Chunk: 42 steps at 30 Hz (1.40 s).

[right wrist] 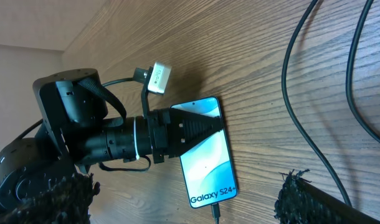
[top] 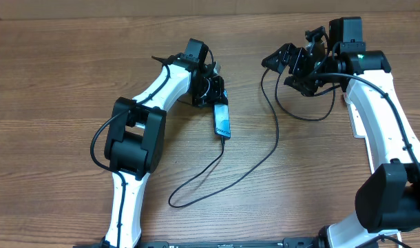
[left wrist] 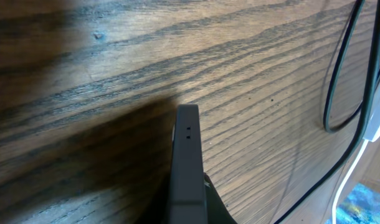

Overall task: Plug charger to phone and switch on socket
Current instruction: 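Lay the phone flat on the table and open the left gripper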

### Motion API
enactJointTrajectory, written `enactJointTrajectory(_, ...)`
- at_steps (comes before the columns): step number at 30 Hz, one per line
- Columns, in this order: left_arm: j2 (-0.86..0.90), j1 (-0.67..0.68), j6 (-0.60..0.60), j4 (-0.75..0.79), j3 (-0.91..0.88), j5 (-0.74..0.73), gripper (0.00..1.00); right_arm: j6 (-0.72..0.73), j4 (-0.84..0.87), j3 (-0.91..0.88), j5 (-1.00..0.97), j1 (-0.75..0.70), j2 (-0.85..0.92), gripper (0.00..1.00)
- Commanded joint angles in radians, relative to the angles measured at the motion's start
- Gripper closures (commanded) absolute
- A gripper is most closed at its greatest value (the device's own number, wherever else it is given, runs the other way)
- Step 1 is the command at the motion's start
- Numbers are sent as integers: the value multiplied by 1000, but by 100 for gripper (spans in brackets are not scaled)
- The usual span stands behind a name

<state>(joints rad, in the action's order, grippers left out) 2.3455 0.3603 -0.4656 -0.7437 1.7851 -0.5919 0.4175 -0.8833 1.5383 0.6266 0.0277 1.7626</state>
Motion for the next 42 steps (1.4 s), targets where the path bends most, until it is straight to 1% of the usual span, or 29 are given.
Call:
enactJointTrajectory(1, 2, 0, -10, -3, -3, -2, 96, -8, 2, 12, -6, -3, -33, 3)
enactJointTrajectory(5, 2, 0, -10, -4, -3, -2, 96, -8, 2, 12, -6, -3, -33, 3)
enactJointTrajectory(16, 4, 0, -10, 1, -35, 1, 91, -8, 2, 12, -6, -3, -33, 3)
enactJointTrajectory(24, 4, 0, -10, 8, -47, 4, 90, -8, 2, 12, -6, -3, -33, 3)
enactJointTrajectory(28, 4, 0, -11, 8, -47, 4, 87, -8, 2, 12, -6, -3, -33, 3)
enactJointTrajectory(31, 4, 0, -11, 8, -47, 5, 81, -8, 2, 12, -6, -3, -33, 3)
enactJointTrajectory(42, 4, 0, -10, -1, -47, 4, 67, -8, 2, 12, -5, -3, -33, 3)
